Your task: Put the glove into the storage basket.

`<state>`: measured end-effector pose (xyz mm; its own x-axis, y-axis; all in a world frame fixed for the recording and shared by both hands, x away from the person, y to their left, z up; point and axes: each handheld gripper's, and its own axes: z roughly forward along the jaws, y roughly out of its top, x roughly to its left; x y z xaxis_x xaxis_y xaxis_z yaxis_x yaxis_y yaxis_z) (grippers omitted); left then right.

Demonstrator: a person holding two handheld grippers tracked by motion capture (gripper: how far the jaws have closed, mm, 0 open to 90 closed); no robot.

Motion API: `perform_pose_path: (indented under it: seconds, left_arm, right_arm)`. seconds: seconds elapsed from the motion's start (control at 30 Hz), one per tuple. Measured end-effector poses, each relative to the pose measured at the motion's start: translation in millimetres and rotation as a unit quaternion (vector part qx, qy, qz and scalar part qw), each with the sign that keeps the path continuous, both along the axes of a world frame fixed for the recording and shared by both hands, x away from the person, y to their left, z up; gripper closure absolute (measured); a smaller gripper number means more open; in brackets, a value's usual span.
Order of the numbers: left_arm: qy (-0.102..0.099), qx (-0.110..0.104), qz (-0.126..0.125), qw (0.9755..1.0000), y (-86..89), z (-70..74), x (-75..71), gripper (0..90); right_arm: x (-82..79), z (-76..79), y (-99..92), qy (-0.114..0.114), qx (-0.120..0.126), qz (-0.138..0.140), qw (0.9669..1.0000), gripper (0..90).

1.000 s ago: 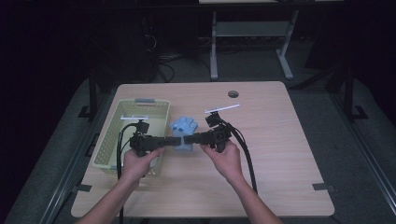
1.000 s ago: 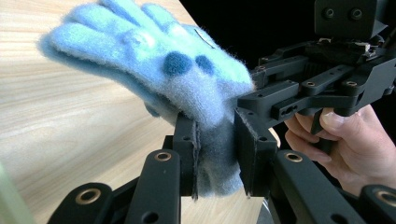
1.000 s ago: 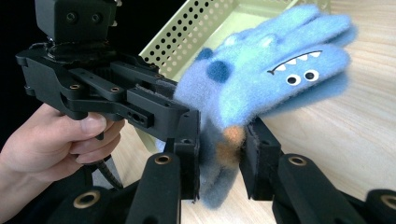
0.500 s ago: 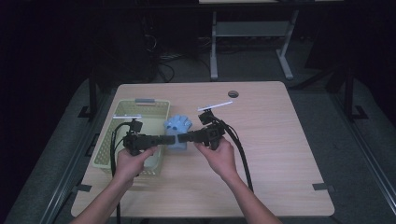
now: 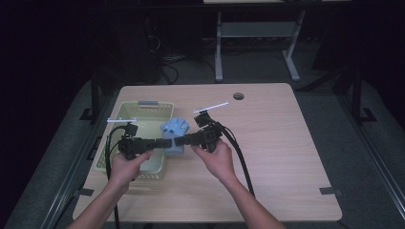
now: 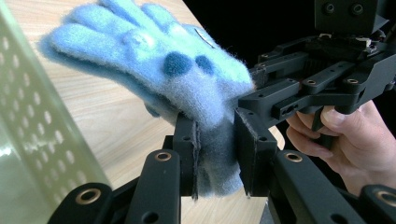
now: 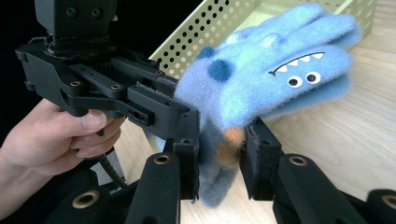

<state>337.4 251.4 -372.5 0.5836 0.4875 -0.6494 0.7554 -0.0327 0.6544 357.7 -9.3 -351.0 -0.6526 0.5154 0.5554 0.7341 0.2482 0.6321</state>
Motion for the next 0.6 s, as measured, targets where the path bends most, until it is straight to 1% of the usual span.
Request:
perform_pose_path:
  seconds: [0.03,0.07,0.1,0.13,0.23,0.3,0.33,0.37,0.4,0.53,0.57,0.6]
  left_arm:
    - [-0.004,0.000,-0.001,1.0000,1.8,-0.3,0.3,71.0]
    - [0.000,-0.001,0.003,1.0000,2.5,0.0,-0.5,71.0]
    - [-0.004,0.001,0.002,1.0000,4.7,0.1,-0.4,71.1]
    - [-0.001,-0.001,0.005,1.0000,5.7,0.5,-0.9,71.0]
    - [-0.005,0.001,0.004,1.0000,10.6,0.6,-1.0,71.1]
    - [-0.003,0.002,0.007,1.0000,13.0,0.7,-1.4,71.1]
    - [0.000,0.003,0.009,1.0000,14.2,0.7,-1.8,71.1]
    - [-0.003,0.002,0.009,1.0000,15.5,0.2,-1.6,71.1]
    - [0.000,0.000,0.010,0.9999,16.7,0.2,-1.7,71.1]
    - [-0.002,0.003,0.010,0.9999,22.5,-0.3,-1.9,71.2]
    - [0.000,0.002,0.012,0.9999,23.7,0.0,-2.6,71.1]
    - [-0.003,0.003,0.009,0.9999,25.5,-0.1,-2.3,71.2]
  right_arm:
    - [0.2,0.0,2.8,0.001,0.001,0.000,1.0000,70.2]
    - [0.2,0.0,2.8,0.001,0.001,0.000,1.0000,70.2]
    - [0.4,0.3,3.7,0.002,0.000,0.001,1.0000,70.2]
    - [1.1,0.6,7.2,0.000,0.000,0.003,1.0000,70.1]
    - [1.6,0.7,10.2,-0.001,0.000,0.005,1.0000,70.1]
    - [2.5,-0.1,12.9,-0.001,0.001,0.006,1.0000,70.1]
    - [2.5,-0.1,14.6,0.003,0.003,0.005,1.0000,70.1]
    - [2.9,-0.5,15.7,0.004,0.002,0.007,1.0000,70.1]
    - [3.2,-0.8,17.1,0.004,0.004,0.007,1.0000,70.1]
    - [4.3,-1.0,22.5,0.005,0.001,0.011,0.9999,70.0]
    - [4.4,-0.7,23.8,0.004,0.001,0.012,0.9999,70.0]
    - [4.6,-0.3,25.3,0.004,0.001,0.014,0.9999,70.0]
